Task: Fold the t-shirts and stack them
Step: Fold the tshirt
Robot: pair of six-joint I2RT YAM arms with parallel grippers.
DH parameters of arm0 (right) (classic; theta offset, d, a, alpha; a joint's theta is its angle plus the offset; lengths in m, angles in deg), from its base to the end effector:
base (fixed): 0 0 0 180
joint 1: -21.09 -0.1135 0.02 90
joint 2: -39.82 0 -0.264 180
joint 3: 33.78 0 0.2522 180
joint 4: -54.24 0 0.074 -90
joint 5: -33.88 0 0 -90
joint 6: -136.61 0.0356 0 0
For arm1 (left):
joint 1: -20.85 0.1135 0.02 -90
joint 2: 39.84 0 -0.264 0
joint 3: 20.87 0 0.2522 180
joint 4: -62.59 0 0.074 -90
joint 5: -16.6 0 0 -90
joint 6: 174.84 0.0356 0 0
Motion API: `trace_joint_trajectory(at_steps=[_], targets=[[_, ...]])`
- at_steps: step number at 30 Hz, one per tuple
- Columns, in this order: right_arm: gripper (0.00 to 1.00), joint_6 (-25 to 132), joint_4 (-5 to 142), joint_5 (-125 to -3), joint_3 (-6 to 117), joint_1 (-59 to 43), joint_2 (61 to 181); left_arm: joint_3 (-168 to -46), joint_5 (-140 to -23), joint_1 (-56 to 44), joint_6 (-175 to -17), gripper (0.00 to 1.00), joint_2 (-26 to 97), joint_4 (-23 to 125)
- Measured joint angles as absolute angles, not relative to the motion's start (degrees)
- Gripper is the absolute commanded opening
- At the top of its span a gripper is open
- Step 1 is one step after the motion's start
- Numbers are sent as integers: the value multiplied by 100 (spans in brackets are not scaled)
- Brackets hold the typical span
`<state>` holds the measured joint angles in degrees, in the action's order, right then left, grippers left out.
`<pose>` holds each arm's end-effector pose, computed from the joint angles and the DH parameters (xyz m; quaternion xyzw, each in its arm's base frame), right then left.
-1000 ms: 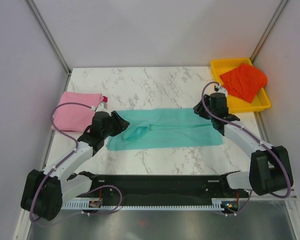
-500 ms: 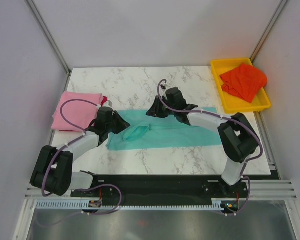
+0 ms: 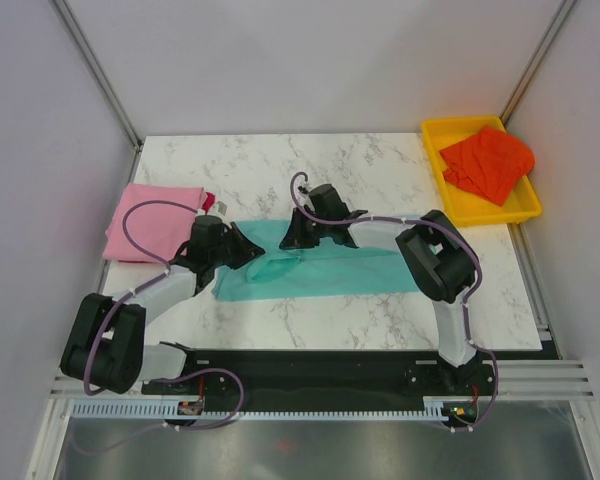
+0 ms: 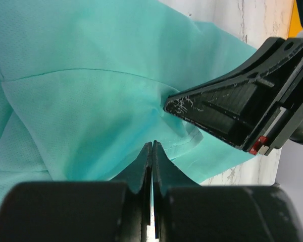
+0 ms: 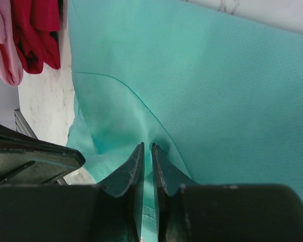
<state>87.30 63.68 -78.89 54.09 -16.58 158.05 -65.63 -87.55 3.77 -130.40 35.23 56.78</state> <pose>0.3435 0.2826 0.1502 -0.0603 0.8896 0.4013 0.2094 0.2435 -0.0839 0.1773 -0.1635 0.8712 -0.3275 0.3270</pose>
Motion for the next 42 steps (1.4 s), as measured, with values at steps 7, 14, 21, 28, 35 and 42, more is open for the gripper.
trace_joint_trajectory(at_steps=[7, 14, 21, 28, 35, 42], targets=[[18, 8496, 6464, -7873, 4565, -1708, 15359, -6565, -8875, 511, -13038, 2, 3672, 5759], [18, 8442, 6213, -7880, 4172, -1704, 15246, -6563, -8904, 511, -13038, 2, 4264, 5839], [33, 8429, 5903, -7891, 3721, -1654, 14891, -6528, -8880, 513, -13016, 2, 4266, 5824], [34, 8411, 5852, -7911, 3682, -1630, 14441, -6292, -8897, 513, -12916, 2, 3490, 5796], [15, 8424, 5798, -7978, 3918, -1577, 14465, -6262, -9050, 495, -12765, 2, 3368, 5811], [6, 8542, 5564, -8116, 4314, -1241, 15206, -6244, -9382, 373, -12737, 2, 4070, 5839]])
